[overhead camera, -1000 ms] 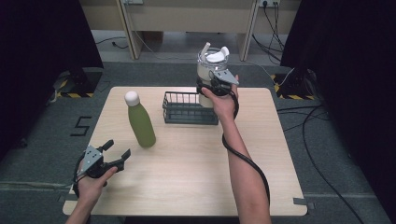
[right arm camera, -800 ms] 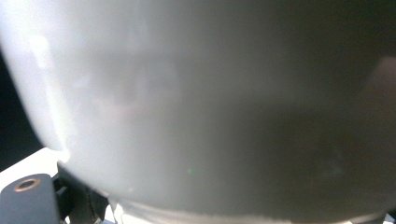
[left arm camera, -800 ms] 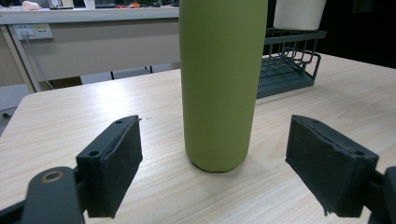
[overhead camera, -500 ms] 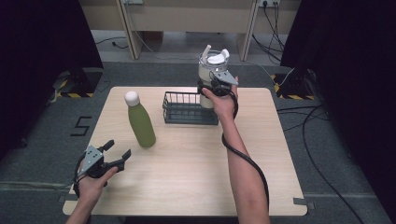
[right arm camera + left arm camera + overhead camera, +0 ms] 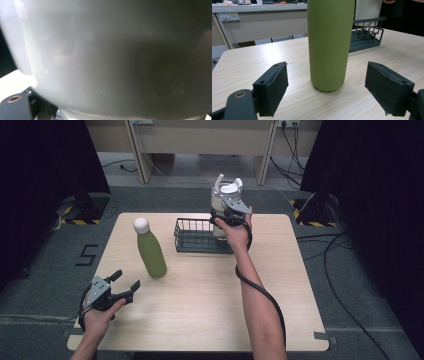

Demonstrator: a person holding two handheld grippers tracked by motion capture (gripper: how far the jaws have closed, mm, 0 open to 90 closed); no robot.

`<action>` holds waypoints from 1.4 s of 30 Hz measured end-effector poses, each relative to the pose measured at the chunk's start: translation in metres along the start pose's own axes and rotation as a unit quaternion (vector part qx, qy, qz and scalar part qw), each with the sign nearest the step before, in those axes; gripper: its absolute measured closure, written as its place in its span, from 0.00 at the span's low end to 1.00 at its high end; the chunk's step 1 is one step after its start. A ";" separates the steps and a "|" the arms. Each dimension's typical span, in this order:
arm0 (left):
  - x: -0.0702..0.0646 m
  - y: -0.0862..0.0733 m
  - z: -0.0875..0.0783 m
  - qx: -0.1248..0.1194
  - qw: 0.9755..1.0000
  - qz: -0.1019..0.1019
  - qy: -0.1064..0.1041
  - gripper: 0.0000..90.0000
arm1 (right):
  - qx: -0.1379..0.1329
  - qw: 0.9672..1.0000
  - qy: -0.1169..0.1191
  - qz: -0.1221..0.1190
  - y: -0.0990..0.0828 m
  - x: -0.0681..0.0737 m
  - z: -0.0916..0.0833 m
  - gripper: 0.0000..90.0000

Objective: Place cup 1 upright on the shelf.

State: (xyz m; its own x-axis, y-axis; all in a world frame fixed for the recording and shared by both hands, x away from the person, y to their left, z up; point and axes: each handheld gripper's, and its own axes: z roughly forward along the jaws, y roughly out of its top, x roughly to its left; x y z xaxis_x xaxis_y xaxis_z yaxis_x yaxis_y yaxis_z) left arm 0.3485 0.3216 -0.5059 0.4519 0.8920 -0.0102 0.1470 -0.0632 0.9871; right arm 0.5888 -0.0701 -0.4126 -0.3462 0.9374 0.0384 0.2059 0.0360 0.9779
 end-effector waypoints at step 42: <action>-0.002 0.000 0.000 0.001 1.000 0.006 -0.005 0.20 | 0.001 1.000 0.005 -0.013 -0.020 0.011 0.005 0.06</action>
State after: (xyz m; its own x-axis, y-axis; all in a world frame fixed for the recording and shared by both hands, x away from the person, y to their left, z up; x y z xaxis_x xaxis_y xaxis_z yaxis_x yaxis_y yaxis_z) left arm 0.3480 0.3196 -0.5055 0.4625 0.8866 0.0001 0.1434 -0.0750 0.9868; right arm 0.5850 -0.0590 -0.4329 -0.3600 0.9328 0.0153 0.1996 0.0609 0.9780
